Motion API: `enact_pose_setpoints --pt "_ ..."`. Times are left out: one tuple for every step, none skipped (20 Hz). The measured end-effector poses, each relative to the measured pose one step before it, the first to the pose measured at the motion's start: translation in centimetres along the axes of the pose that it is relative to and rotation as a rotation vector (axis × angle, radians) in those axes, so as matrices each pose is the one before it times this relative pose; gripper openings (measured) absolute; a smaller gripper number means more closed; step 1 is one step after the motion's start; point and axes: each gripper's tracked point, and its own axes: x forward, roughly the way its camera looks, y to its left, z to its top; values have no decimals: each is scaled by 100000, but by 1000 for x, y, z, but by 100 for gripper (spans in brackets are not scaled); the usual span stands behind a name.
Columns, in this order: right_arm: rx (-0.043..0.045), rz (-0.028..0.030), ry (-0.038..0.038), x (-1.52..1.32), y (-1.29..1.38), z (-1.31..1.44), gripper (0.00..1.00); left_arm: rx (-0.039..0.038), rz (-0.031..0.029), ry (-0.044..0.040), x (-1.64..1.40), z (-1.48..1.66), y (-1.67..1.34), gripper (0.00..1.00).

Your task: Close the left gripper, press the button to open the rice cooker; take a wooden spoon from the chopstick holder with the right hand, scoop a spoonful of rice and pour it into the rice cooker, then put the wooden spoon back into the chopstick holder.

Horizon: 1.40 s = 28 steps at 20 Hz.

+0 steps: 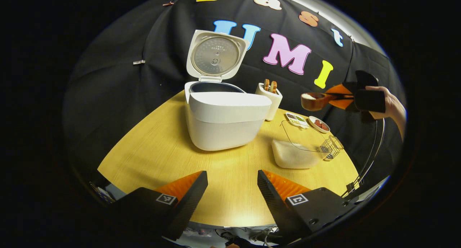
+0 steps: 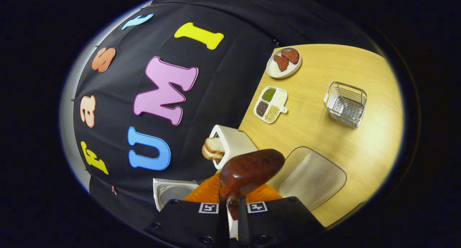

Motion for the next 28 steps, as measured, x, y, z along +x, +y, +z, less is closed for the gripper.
enact_pose_setpoints --pt "594 1513 1563 395 1028 -1029 14 257 563 -112 -30 -51 308 96" --pt "620 1107 1403 601 977 -792 14 12 424 -864 -193 325 297 96" --pt "132 1075 1190 537 966 -861 14 -105 70 -655 -213 150 238 96" --pt "-228 1068 1039 672 879 -846 14 -221 121 -367 -245 153 329 96" --pt "-325 999 1381 589 921 -794 14 -306 336 -506 -156 117 341 96" --pt "-136 962 1823 742 835 -1056 14 -242 506 -487 -59 247 353 96" --pt "-338 1439 1714 583 843 -1004 14 -108 737 -200 120 92 409 96" --pt "-406 1117 1963 610 745 -1055 14 -136 763 -144 20 132 413 96" --pt "-476 348 1388 665 464 -940 14 -191 698 -183 83 139 400 96" --pt "-786 198 966 713 525 -852 14 -220 424 -350 -16 162 393 96" --pt "-676 197 1100 844 466 -834 14 -194 343 -264 7 103 398 96" --pt "-251 373 936 759 345 -774 14 -142 511 -51 -31 152 391 96" --pt "124 524 1288 622 521 -790 14 -146 498 -182 71 89 493 96" --pt "44 653 1217 664 538 -761 14 -251 752 -66 -43 77 445 96" --pt "-226 652 1374 700 468 -883 14 -501 1096 35 101 117 510 96" --pt "-666 299 1365 655 375 -770 14 -1657 777 366 85 39 529 96" --pt "-1076 233 830 586 381 -699 14 -2841 -294 491 -67 -12 185 96" --pt "-1575 284 693 524 373 -575 14 -3209 -377 190 -121 77 137 98" --pt "-2641 267 10 494 415 -558 14 -2552 4 12 -95 -116 152 96" --pt "-3677 71 100 609 256 -523 13 -1001 561 -106 -68 72 276 96" --pt "-4534 202 -239 179 510 -488 14 56 771 -216 -71 -31 304 96" --pt "-5306 744 -668 280 561 -316 14 498 791 -238 -36 39 246 96" --pt "-5142 697 -514 259 762 -261 14 534 729 -302 -89 216 258 96" --pt "-4413 924 -339 437 540 -202 13 328 280 75 -26 103 167 96" --pt "-3830 828 -253 258 819 -208 13 6 130 237 -16 -91 174 96" --pt "-2978 280 -347 369 573 -195 14 -117 171 208 -64 4 164 96" --pt "-3449 845 -1001 402 616 -138 13 13 -9 126 -110 -29 82 96" --pt "-3704 782 -1473 159 650 208 13 242 256 -192 -81 126 38 96"
